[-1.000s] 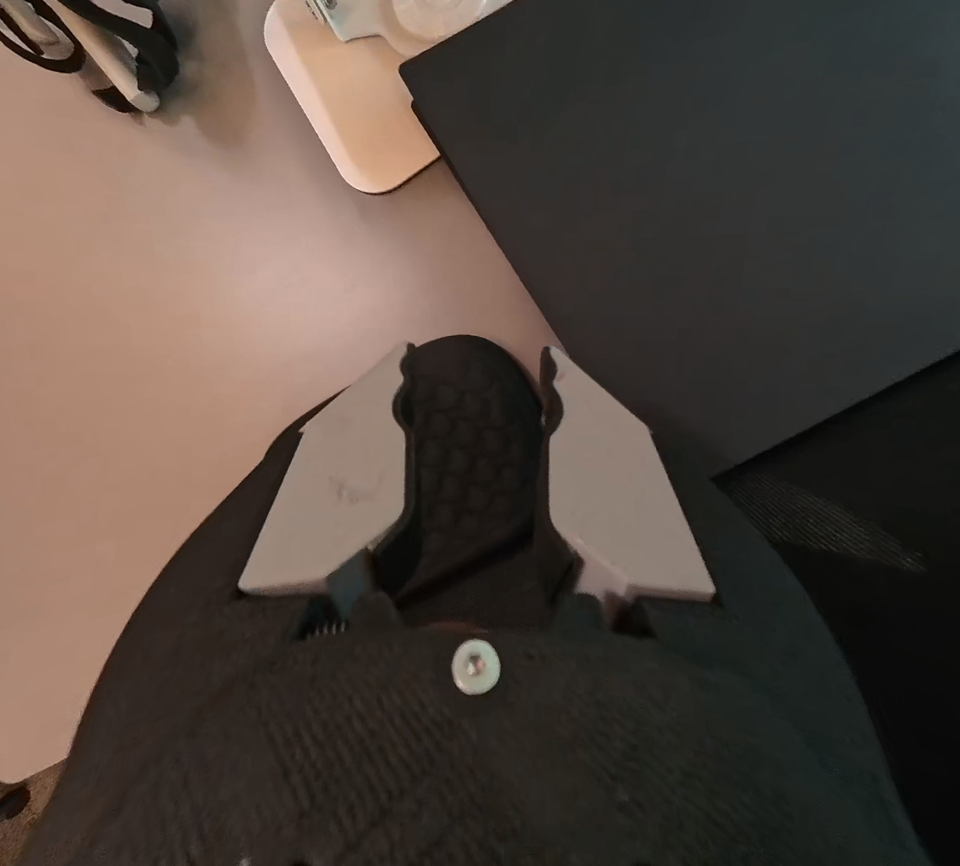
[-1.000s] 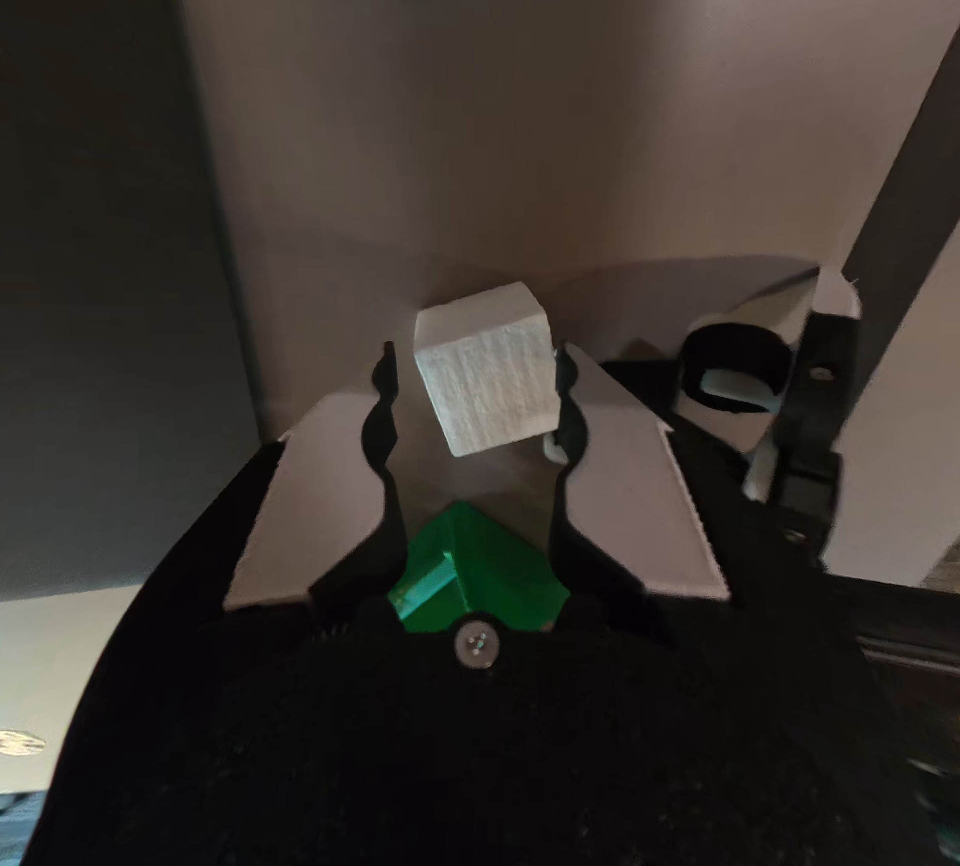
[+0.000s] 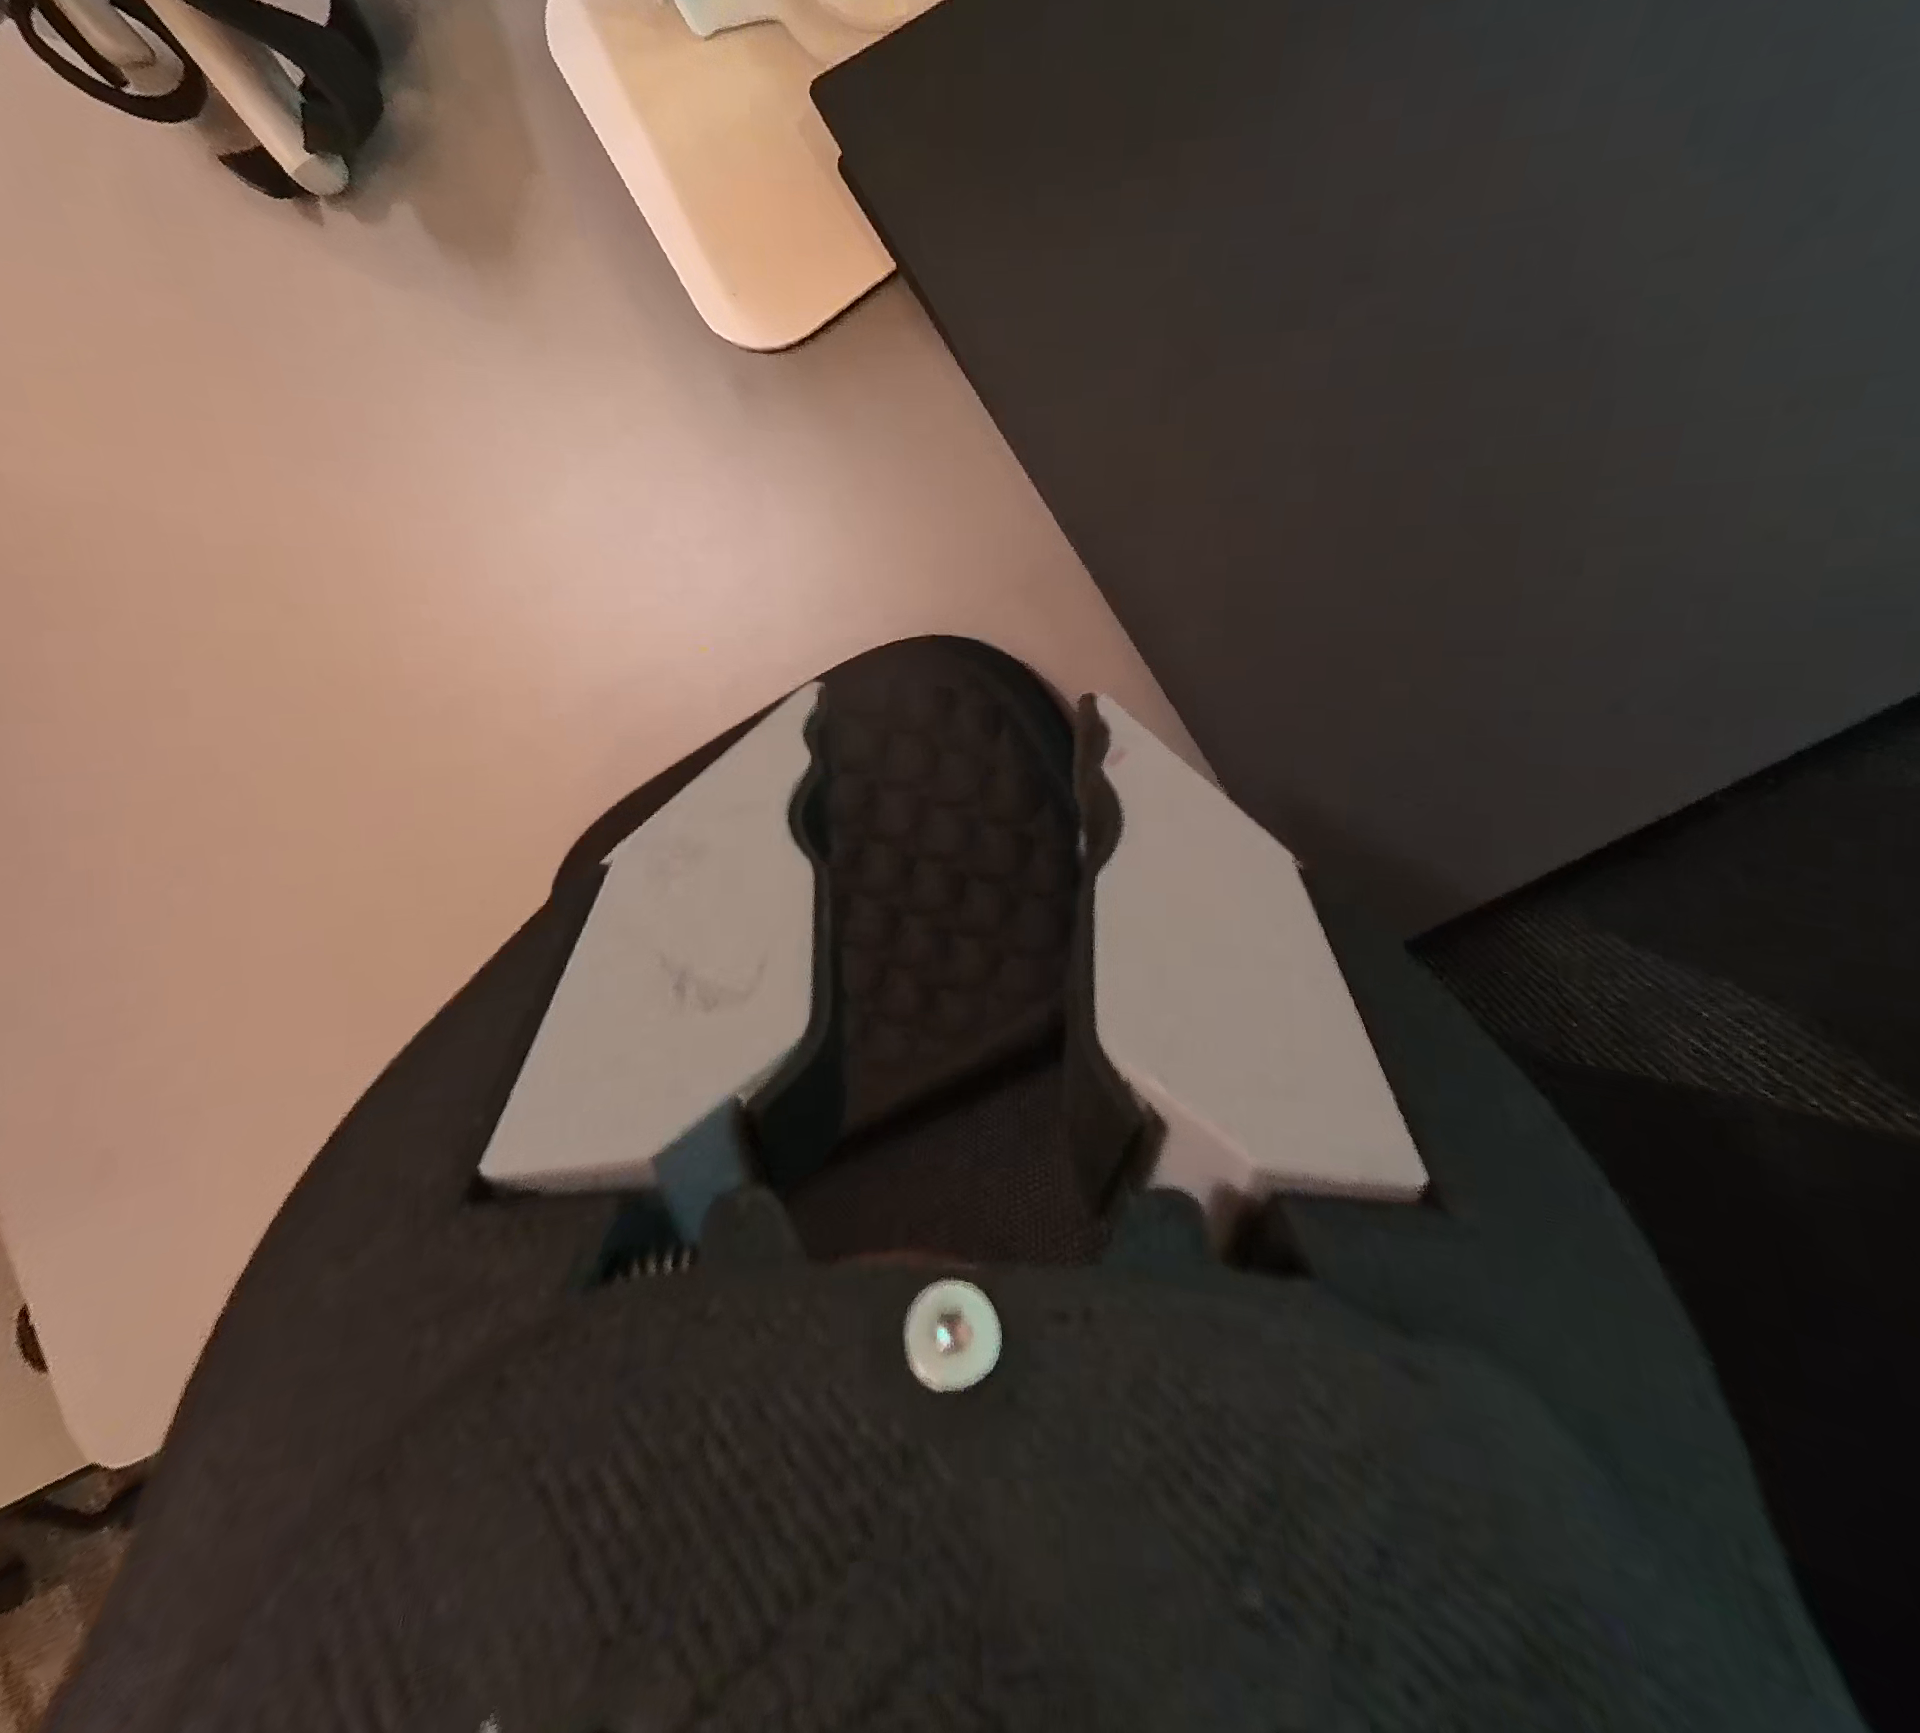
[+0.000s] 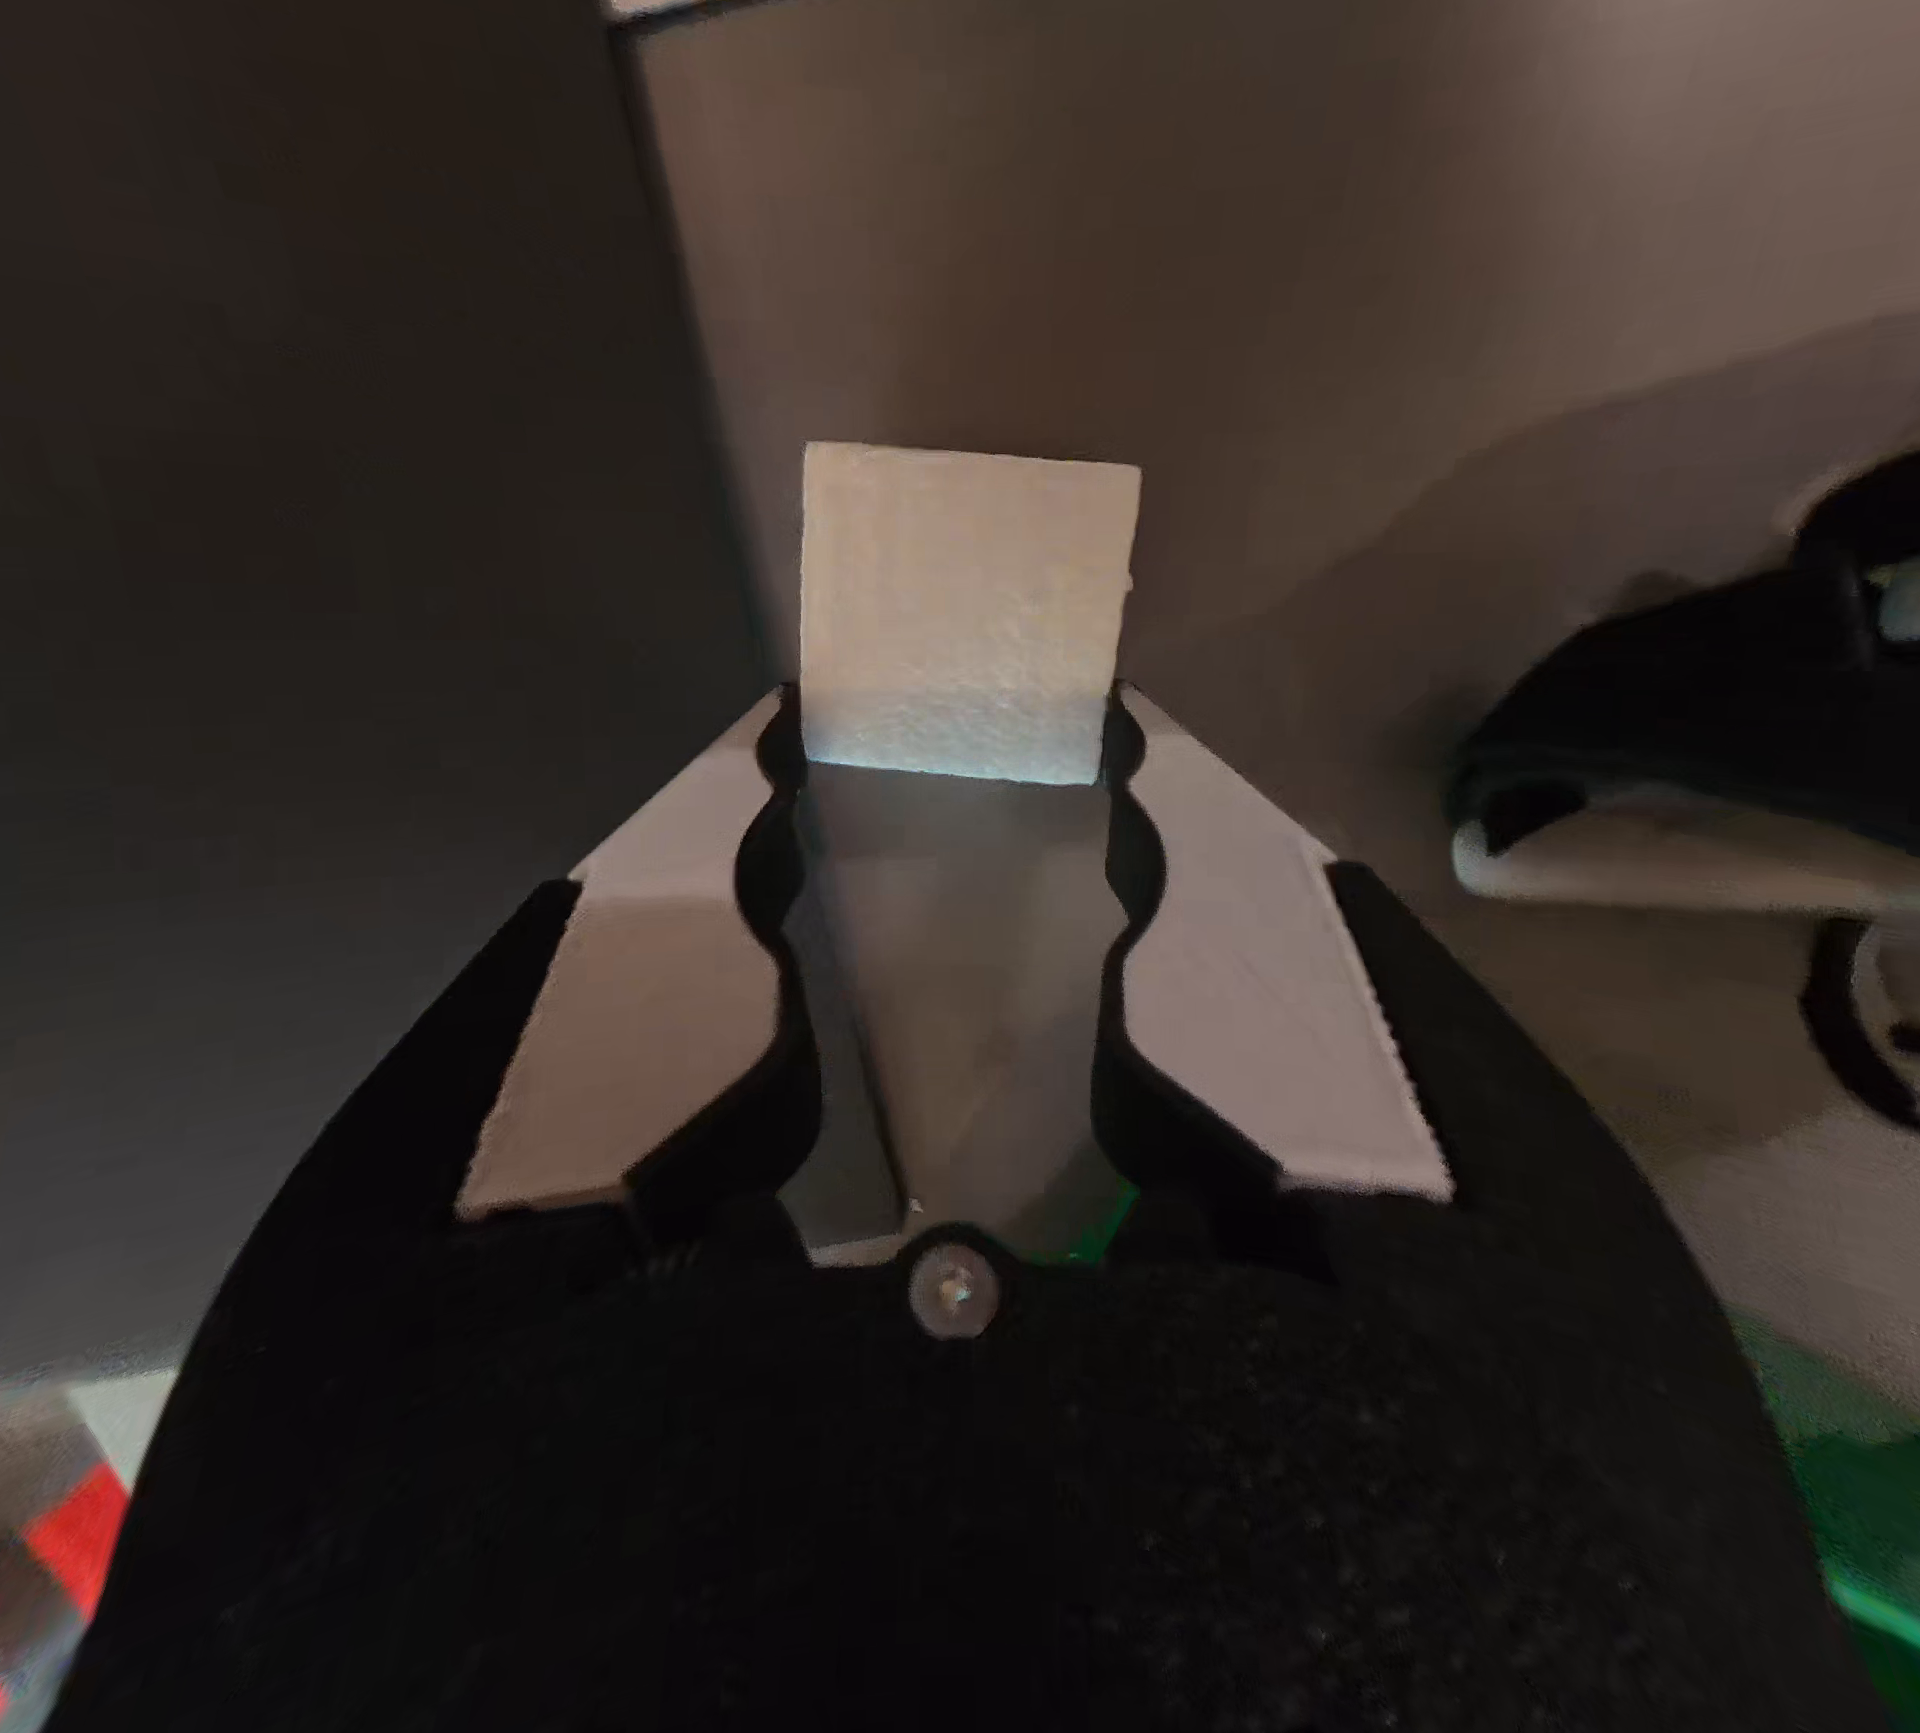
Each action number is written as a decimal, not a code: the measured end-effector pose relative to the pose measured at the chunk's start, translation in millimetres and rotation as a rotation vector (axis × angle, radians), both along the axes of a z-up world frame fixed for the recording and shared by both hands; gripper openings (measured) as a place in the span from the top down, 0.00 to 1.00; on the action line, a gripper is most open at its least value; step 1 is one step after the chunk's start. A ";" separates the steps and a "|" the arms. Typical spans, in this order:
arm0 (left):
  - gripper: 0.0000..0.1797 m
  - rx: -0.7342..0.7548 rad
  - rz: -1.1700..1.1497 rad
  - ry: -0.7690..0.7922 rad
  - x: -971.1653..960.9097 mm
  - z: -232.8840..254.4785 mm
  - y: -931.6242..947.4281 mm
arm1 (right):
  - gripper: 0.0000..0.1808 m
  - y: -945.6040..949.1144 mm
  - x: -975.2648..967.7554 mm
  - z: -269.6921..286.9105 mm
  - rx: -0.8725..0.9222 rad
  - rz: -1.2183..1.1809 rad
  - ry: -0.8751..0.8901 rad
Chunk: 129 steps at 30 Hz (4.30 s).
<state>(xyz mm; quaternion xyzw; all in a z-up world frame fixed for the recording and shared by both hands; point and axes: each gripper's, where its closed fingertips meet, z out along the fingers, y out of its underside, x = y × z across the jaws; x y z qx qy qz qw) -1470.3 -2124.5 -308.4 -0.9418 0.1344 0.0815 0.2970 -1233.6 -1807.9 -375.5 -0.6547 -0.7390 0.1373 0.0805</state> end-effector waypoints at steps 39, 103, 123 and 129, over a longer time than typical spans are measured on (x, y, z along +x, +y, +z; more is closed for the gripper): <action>0.76 0.212 -0.128 -0.197 23.4 36.9 16.9 | 0.68 -19.9 -205.6 367.6 0.268 0.115 -0.179; 1.00 0.087 -0.319 -0.462 91.8 195.9 229.6 | 0.91 -21.3 126.5 71.0 0.087 -0.882 0.359; 0.90 -0.067 -0.406 -0.486 162.3 48.3 27.8 | 0.57 -15.4 -31.0 205.7 0.147 -0.354 0.521; 0.91 0.017 -0.365 -0.478 157.0 40.0 20.9 | 0.55 30.5 -81.6 196.8 0.169 -0.134 0.176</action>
